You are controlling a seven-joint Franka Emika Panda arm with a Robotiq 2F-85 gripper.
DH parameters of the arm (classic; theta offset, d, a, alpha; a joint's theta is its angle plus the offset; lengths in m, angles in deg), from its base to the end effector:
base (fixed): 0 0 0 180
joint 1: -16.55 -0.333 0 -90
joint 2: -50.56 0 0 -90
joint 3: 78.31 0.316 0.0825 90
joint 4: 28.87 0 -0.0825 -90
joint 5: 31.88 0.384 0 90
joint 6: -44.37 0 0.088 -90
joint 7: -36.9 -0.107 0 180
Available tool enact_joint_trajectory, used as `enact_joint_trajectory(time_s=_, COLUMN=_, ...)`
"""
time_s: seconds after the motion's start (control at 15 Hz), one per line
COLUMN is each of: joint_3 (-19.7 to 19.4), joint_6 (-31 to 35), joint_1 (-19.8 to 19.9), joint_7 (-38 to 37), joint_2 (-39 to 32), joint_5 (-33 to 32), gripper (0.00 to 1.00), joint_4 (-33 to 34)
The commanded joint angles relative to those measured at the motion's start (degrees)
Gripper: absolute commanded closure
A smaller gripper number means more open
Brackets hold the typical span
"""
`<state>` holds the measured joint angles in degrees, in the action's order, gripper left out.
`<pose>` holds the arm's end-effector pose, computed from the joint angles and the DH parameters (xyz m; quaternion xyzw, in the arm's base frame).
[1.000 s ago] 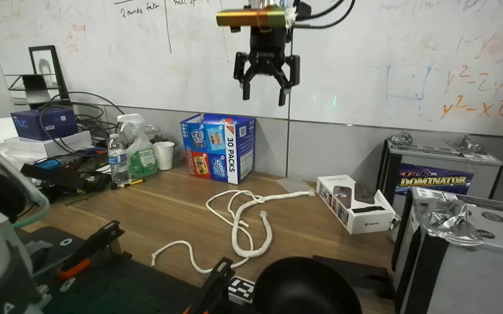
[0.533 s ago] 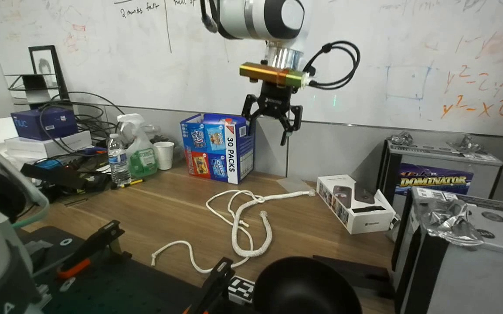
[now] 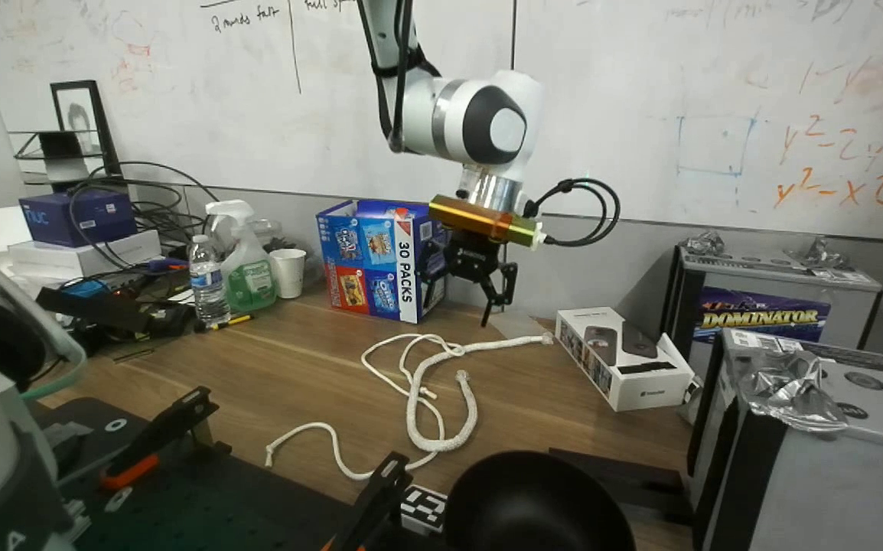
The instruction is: Put the ropes in the box
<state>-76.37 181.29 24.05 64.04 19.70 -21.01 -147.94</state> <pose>0.5562 -0.0519 0.1472 -0.9854 -0.1090 0.0902 0.0945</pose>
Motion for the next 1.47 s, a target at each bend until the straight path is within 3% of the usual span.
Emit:
enact_joint_trajectory(time_s=0.0, joint_3=1.83, joint_6=3.98, joint_1=0.04, joint_7=0.77, joint_2=-4.51, joint_5=-3.23, gripper=0.00, joint_4=1.95)
enact_joint_trajectory(time_s=0.6, joint_3=3.46, joint_6=14.16, joint_1=-2.21, joint_7=-4.75, joint_2=-13.10, joint_5=-8.34, gripper=0.00, joint_4=3.38)
enact_joint_trajectory(time_s=1.4, joint_3=-1.10, joint_6=19.89, joint_1=-8.46, joint_7=-15.78, joint_2=-16.19, joint_5=-15.22, gripper=0.00, joint_4=4.45)
